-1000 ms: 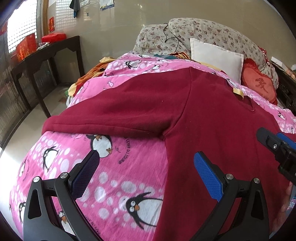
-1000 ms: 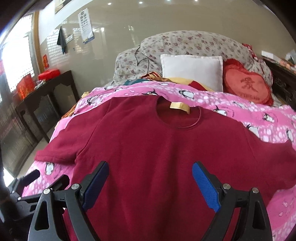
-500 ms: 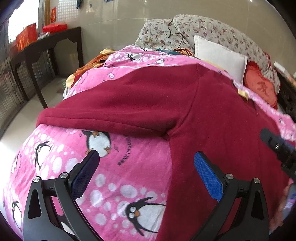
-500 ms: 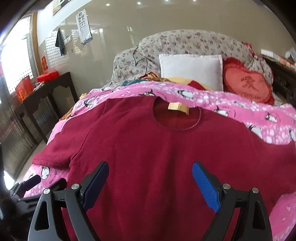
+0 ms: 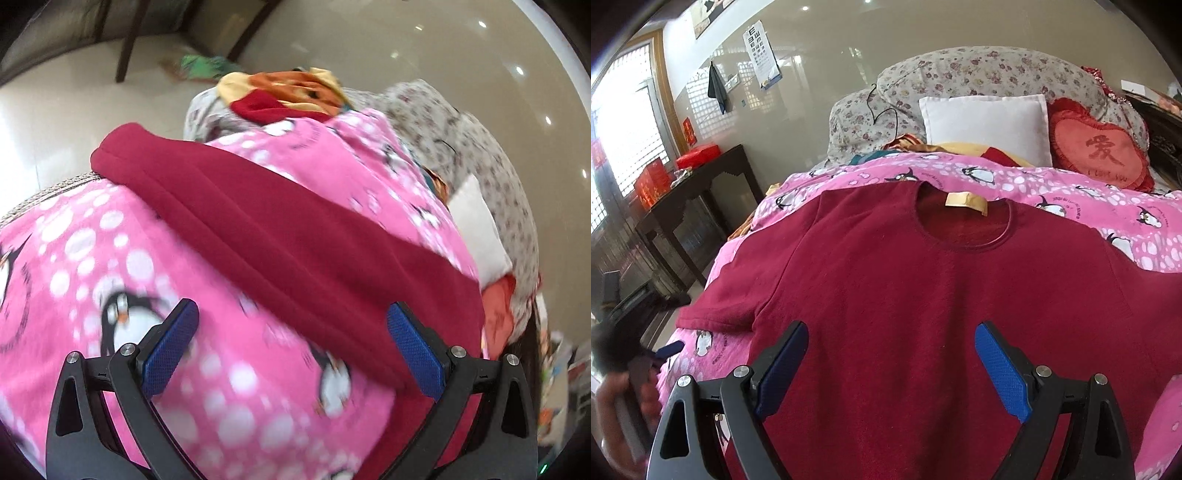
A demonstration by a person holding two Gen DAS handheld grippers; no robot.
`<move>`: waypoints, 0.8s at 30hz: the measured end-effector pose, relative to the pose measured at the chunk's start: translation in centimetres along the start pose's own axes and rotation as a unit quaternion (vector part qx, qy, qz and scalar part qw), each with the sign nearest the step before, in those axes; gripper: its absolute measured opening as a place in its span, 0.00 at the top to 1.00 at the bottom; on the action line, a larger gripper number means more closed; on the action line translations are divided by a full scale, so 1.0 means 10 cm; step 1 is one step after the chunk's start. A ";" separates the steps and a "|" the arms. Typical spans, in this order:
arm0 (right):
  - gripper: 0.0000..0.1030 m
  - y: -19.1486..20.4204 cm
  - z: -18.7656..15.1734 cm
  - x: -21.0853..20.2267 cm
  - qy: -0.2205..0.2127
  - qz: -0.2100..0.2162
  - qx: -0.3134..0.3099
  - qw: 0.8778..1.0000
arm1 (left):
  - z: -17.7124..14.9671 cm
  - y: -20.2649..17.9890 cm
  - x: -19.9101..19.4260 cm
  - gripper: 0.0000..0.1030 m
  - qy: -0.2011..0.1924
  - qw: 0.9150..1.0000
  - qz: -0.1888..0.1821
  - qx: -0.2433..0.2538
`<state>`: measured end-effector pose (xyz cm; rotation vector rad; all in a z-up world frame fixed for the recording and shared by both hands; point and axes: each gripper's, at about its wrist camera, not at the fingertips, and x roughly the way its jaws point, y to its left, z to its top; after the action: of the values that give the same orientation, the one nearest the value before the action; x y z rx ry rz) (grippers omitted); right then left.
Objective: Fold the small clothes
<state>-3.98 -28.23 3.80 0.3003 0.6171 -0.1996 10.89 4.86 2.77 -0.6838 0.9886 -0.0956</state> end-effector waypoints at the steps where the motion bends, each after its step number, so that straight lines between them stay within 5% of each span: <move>1: 0.12 0.00 0.00 0.00 0.001 0.001 0.001 1.000 | 0.05 0.07 0.04 0.02 -0.001 1.000 -0.003 -0.015; 5: 0.12 -0.01 0.00 0.02 0.004 0.001 0.003 1.000 | 0.27 0.25 0.14 0.13 -0.031 0.997 -0.020 -0.067; 6: 0.12 -0.02 0.00 0.03 0.005 0.002 0.005 1.000 | 0.31 0.25 0.16 0.29 -0.037 0.997 -0.018 -0.064; 7: 0.12 -0.03 0.00 0.02 0.006 0.003 0.007 1.000 | 0.35 0.24 0.18 0.55 -0.037 0.998 -0.013 -0.055; 9: 0.12 -0.05 0.02 0.00 0.004 0.006 0.012 1.000 | 0.39 0.20 0.22 0.78 -0.026 0.999 -0.019 -0.042; 13: 0.12 -0.12 0.09 -0.13 -0.012 0.006 0.017 1.000 | 0.30 -0.16 -0.05 0.83 -0.051 0.997 -0.055 0.012; 17: 0.12 -0.30 0.20 -0.34 -0.041 0.000 0.037 0.998 | 0.01 -0.98 -0.53 0.83 -0.084 0.982 -0.116 0.124; 20: 0.12 -0.50 0.30 -0.53 -0.062 -0.010 0.056 0.996 | -0.36 -1.67 -0.72 0.83 -0.075 0.959 -0.170 0.215; 24: 0.12 -0.84 0.42 -0.77 -0.091 -0.062 0.071 0.991 | -1.07 -2.37 -0.52 0.83 -0.020 0.924 -0.204 0.323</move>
<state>-10.19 -36.78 9.78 0.3776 0.4410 -0.3867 4.78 -17.15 16.31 -0.2660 0.6978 -0.7397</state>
